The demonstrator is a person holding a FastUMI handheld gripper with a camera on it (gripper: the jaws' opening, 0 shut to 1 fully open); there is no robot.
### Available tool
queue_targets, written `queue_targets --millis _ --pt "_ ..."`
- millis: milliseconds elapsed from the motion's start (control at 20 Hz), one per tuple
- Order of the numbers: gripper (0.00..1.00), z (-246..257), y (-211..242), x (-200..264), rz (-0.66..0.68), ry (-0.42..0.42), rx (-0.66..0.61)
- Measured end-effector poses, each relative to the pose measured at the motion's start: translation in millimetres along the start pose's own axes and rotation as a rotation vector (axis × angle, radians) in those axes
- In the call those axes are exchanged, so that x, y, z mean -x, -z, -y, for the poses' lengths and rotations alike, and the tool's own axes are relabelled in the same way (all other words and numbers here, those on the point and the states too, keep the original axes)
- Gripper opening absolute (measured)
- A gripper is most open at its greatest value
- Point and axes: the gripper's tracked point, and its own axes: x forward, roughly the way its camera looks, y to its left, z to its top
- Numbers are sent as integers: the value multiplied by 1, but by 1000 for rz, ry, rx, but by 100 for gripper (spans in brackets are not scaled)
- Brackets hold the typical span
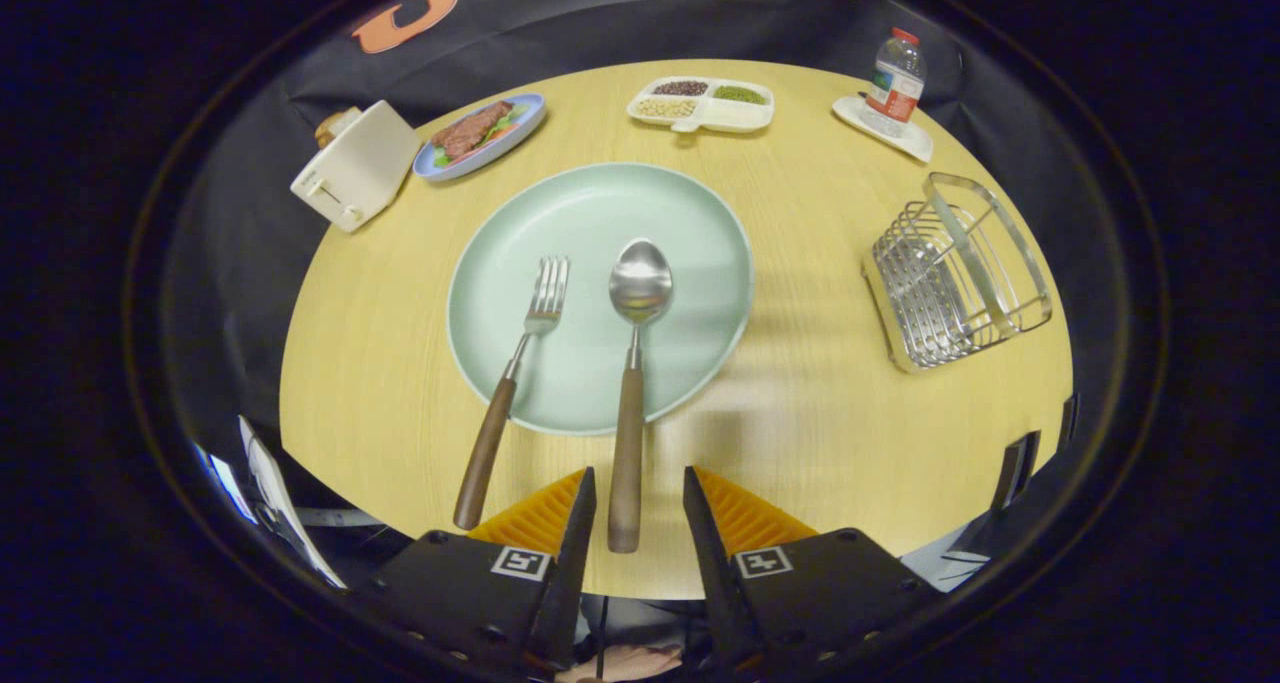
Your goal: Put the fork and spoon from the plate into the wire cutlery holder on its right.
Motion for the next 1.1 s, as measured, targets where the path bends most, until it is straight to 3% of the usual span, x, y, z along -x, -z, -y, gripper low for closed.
queue_targets --millis 200,300,350,450,500,1100 --pt "15 -1 1 -7 -33 3 -6" --pt "18 1 2 -21 -32 5 -1" --pt "9 -1 0 -9 -36 -8 7" --pt "10 -6 0 -10 -36 -45 17" --pt "1 -11 2 -9 -40 -67 15" --pt "1 -5 -10 40 44 -119 27"
